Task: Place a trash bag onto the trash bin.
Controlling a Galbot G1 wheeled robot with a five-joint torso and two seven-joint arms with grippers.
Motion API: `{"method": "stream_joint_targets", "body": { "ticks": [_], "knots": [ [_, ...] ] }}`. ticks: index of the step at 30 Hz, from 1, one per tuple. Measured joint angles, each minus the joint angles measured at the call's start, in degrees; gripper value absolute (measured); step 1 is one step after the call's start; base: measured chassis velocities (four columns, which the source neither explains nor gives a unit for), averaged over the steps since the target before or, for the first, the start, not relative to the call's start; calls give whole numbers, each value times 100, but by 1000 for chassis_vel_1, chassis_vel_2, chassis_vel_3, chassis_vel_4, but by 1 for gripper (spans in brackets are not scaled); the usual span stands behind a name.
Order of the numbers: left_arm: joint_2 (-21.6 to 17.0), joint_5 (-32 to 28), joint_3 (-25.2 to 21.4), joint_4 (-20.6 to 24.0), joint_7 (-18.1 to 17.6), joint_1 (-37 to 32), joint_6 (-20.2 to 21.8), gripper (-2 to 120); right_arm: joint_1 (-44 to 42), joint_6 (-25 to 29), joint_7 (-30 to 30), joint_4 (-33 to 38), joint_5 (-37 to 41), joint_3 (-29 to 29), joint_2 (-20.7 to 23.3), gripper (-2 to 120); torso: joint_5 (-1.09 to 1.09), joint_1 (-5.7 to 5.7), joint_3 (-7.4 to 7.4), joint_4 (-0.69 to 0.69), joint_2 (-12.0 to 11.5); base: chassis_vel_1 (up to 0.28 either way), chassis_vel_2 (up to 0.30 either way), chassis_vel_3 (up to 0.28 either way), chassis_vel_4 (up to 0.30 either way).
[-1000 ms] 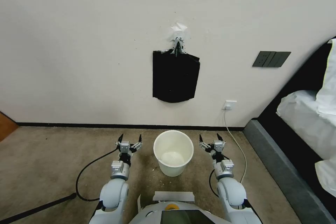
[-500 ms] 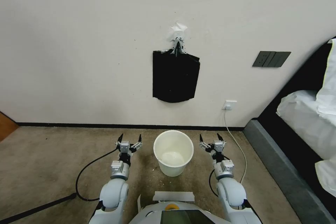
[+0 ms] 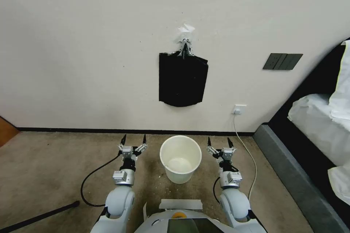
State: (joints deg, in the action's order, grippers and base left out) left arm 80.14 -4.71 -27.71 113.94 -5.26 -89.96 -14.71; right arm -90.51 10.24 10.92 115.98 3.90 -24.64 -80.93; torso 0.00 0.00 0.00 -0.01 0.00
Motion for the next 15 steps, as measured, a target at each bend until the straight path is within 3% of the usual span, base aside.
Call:
{"method": "stream_joint_targets", "body": {
  "ticks": [4, 6, 8, 10, 12, 15],
  "knots": [
    [21, 96, -4, 62, -6, -75, -34, 100, 126, 59, 88, 9, 313, 121, 303, 100, 1, 0, 0, 0, 0, 0, 0, 0, 0],
    [-10, 149, -14, 92, -8, -125, -78, 100, 382, 96, 170, 20, 979, 379, 863, 100, 2, 0, 0, 0, 0, 0, 0, 0, 0],
    [-25, 149, -16, 96, -8, -136, -83, 100, 472, 91, 172, 32, 1185, 448, 1045, 100, 2, 0, 0, 1, 0, 0, 0, 0, 0],
    [-192, 45, 20, 133, -6, -236, -90, 100, 960, -31, 165, 57, 2042, 763, 1697, 100, 1, 0, 0, 0, 0, 0, 0, 0, 0],
    [-237, 25, 32, 140, -4, -262, -93, 100, 1124, -74, 148, 57, 2230, 848, 1819, 100, 1, 0, 0, 1, 0, 0, 0, 0, 0],
    [-369, 7, 36, 189, 14, -343, -134, 100, 2112, -332, 43, -52, 2929, 1240, 2078, 100, 0, 0, 0, 2, 0, 0, 0, 0, 0]
  ]
}}
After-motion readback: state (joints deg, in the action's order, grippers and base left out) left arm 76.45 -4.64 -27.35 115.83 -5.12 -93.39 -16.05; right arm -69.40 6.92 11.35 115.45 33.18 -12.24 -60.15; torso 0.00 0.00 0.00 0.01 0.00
